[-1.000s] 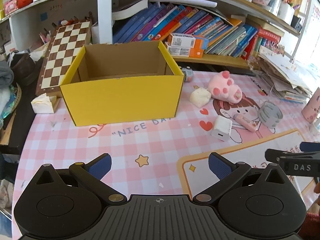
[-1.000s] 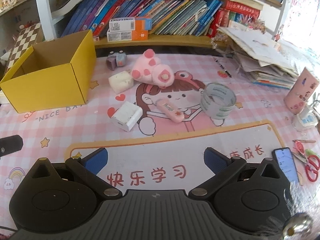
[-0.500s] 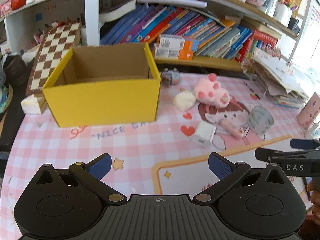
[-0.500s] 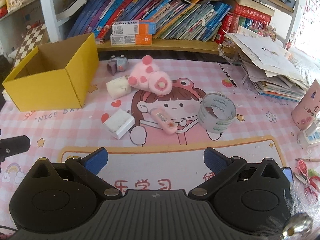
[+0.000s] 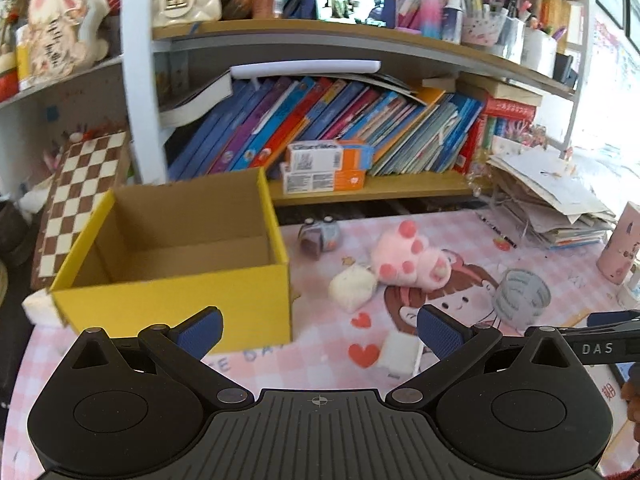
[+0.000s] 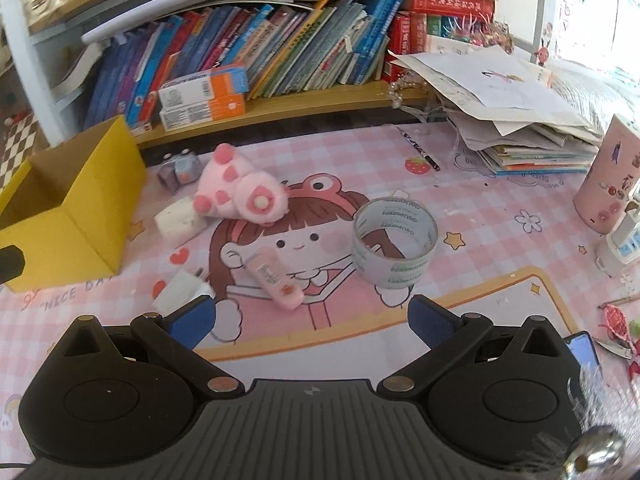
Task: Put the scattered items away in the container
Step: 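Lower the left gripper onto the white charger while the right gripper approaches the tape roll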
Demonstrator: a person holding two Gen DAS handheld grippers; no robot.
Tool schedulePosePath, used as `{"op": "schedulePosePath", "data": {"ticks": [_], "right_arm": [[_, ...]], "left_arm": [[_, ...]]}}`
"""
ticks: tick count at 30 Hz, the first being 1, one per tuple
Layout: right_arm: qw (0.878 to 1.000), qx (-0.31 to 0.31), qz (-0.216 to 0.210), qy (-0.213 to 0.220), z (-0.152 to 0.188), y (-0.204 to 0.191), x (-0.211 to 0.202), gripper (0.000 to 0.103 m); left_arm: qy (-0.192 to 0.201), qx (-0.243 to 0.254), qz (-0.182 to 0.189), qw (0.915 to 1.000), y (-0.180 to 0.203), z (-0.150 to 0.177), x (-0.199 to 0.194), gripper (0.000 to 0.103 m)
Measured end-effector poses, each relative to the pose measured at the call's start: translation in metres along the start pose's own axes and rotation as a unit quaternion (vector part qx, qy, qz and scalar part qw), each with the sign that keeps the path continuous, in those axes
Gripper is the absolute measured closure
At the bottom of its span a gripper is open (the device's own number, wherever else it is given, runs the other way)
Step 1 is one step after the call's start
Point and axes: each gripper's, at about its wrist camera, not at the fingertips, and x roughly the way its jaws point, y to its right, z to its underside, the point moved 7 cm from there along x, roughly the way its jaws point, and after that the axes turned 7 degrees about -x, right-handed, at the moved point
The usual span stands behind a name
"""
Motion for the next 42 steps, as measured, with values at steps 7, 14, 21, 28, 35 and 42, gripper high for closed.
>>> {"op": "schedulePosePath", "data": {"ticks": [7, 14, 21, 28, 35, 42], "right_arm": [[1.000, 0.002, -0.011, 0.015, -0.007, 0.012, 0.021, 0.000], [1.000, 0.013, -0.027, -0.007, -0.013, 0.028, 0.047, 0.000], [1.000, -0.019, -0.001, -0.012, -0.026, 0.038, 0.066, 0.011], [0.999, -0.023, -0.006, -0.027, -0.028, 0.043, 0.085, 0.047], [0.999, -0.041, -0.002, -0.035, -0.024, 0.044, 0.096, 0.052], [0.997, -0.059, -0.003, -0.052, -0.023, 0.045, 0.110, 0.068]], "left_arm": [[-0.053, -0.009, 0.020, 0.9984, 0.009, 0.006, 0.030, 0.000], [-0.097, -0.003, 0.028, 0.9949, 0.017, 0.017, 0.059, 0.000], [-0.137, 0.010, 0.050, 0.9893, 0.028, 0.030, 0.088, 0.016], [-0.157, 0.057, 0.062, 0.9840, 0.047, 0.045, 0.106, 0.030], [-0.173, 0.083, 0.068, 0.9791, 0.056, 0.055, 0.117, 0.030], [-0.175, 0.099, 0.068, 0.9771, 0.059, 0.056, 0.126, 0.030]]}}
